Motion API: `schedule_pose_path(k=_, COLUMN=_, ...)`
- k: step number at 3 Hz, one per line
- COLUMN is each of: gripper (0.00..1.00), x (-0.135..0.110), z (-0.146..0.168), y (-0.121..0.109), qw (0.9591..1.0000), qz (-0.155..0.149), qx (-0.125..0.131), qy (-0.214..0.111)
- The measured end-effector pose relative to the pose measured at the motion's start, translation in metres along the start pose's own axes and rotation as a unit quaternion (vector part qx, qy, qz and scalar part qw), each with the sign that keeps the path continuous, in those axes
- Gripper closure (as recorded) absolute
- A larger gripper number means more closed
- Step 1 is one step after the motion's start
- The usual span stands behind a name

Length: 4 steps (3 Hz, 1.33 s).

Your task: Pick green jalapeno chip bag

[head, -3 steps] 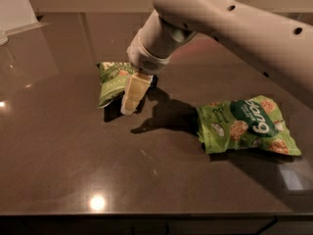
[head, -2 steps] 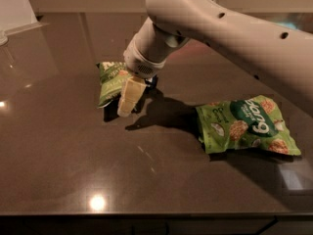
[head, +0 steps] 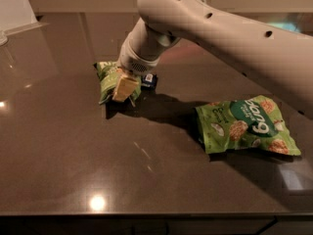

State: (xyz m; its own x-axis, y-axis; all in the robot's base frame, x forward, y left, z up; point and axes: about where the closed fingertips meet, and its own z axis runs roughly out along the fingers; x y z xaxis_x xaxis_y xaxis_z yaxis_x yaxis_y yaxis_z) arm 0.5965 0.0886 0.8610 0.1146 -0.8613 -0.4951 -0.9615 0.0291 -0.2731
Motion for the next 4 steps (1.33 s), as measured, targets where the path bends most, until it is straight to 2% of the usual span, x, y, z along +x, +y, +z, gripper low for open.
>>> schedule_pose_path(k=2, gripper=0.87, x=0.000, z=-0.031, y=-0.011, qw=1.0000, qz=-0.003, qx=-0.004, qy=0.000)
schedule_pose_path(k=3, gripper=1.00, x=-0.012, z=-0.065, y=-0.017, qw=0.9998, qz=-0.010, qx=-0.003, qy=-0.019)
schedule_pose_path(k=4, gripper=1.00, x=-0.027, z=-0.104, y=-0.025, qw=0.9987, qz=-0.025, qx=0.008, qy=-0.043)
